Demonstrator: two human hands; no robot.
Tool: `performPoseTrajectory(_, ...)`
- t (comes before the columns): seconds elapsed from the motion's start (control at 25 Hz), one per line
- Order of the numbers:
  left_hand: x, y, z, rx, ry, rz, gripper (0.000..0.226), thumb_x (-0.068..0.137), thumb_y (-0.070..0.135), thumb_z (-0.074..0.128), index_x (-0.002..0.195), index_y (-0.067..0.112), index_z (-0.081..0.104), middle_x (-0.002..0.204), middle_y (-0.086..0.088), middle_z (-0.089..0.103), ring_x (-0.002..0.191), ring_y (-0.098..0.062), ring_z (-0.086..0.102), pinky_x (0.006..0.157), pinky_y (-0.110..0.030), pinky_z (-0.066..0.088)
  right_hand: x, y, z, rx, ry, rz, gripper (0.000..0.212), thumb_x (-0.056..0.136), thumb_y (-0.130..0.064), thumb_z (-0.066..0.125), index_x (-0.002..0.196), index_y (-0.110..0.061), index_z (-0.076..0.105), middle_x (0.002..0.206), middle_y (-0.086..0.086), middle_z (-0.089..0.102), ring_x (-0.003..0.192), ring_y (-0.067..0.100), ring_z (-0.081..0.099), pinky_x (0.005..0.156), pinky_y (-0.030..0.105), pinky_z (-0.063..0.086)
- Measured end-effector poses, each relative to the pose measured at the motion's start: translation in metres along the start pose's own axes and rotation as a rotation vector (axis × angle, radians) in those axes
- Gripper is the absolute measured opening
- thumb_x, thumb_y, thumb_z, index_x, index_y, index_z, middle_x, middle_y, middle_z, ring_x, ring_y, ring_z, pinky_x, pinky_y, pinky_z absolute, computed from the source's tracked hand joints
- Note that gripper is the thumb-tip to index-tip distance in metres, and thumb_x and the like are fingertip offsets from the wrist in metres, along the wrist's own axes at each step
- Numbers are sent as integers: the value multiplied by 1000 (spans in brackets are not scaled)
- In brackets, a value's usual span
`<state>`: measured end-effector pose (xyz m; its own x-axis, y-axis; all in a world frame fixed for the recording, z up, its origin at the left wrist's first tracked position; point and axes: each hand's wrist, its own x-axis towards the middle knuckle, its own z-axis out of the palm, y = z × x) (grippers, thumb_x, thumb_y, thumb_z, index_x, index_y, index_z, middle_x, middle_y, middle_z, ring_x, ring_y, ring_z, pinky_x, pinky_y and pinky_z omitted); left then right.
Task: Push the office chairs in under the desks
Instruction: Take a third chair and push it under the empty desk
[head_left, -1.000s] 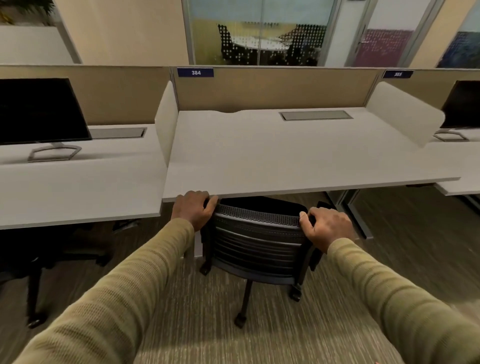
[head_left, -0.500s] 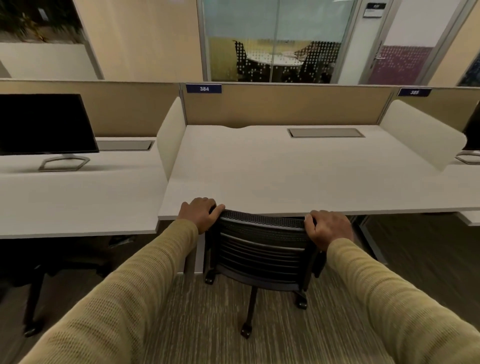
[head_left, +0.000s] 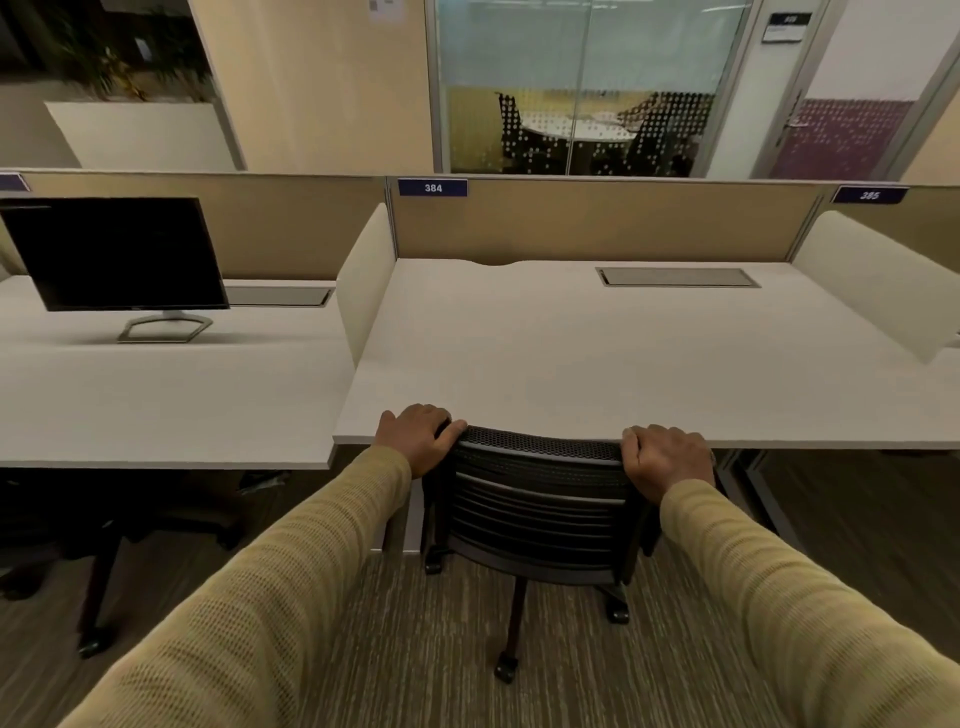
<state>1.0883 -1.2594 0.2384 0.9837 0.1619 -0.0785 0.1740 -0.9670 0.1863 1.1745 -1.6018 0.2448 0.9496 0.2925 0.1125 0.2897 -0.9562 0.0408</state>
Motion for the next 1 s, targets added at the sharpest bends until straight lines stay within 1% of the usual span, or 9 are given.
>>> performPoseTrajectory(0.12,-9,2,-2,-3,34,21,54,101,60,28,136,26,51,144,0,50,134,-21,42,105,-49,30,-3,-17,3,30,-27,-8,56,100,-55,18,92,-24,64,82,1,61,77,25,55,78,41,41)
performPoseTrajectory(0.2,-24,-3,-1,6,72,32,62,100,62,29,149,27,38,158,-1,37,144,-22,32,114,-51,23,-4,-37,4,79,-31,-58,58,99,-57,17,96,-23,64,84,1,60,79,25,55,77,40,40)
performPoseTrajectory(0.28,-47,-17,1,24,105,0,68,98,65,27,156,30,24,165,-3,23,150,-23,22,120,-52,14,-4,-67,4,126,15,-152,53,100,-56,21,109,-23,62,99,3,64,89,28,58,78,40,38)
performPoseTrajectory(0.32,-59,-27,2,39,110,-36,70,98,66,26,158,30,17,167,-3,17,152,-23,17,121,-52,9,-4,-84,3,143,46,-210,52,100,-56,25,120,-22,59,110,6,64,97,29,58,81,40,39)
performPoseTrajectory(0.4,-82,-50,-3,72,132,-122,73,98,67,22,159,30,11,169,-3,8,154,-23,9,123,-52,3,-7,-125,0,150,81,-341,59,99,-58,30,141,-20,46,129,10,56,113,31,53,93,42,40)
performPoseTrajectory(0.48,-105,-76,-16,95,166,-193,73,98,66,21,160,29,9,169,-4,5,155,-24,6,123,-53,0,-15,-176,-5,174,86,-450,67,97,-61,31,149,-20,36,142,13,46,128,34,44,106,46,34)
performPoseTrajectory(0.6,-142,-119,-38,112,194,-287,74,98,66,19,160,28,6,169,-5,2,155,-25,4,122,-53,-1,-36,-257,-13,242,37,-514,73,95,-66,25,155,-24,22,160,15,25,148,34,21,121,50,14)
performPoseTrajectory(0.72,-196,-170,-49,96,226,-406,74,98,66,21,160,27,7,169,-6,5,155,-25,5,123,-53,0,-66,-340,-18,270,16,-589,74,95,-67,21,156,-27,14,165,13,13,152,32,9,123,50,5)
performPoseTrajectory(1.0,-334,-287,-33,9,262,-670,77,98,66,24,160,24,10,169,-6,9,155,-24,6,125,-51,0,-151,-502,-38,297,-8,-789,75,94,-69,19,156,-27,13,165,11,10,152,31,5,122,50,2)
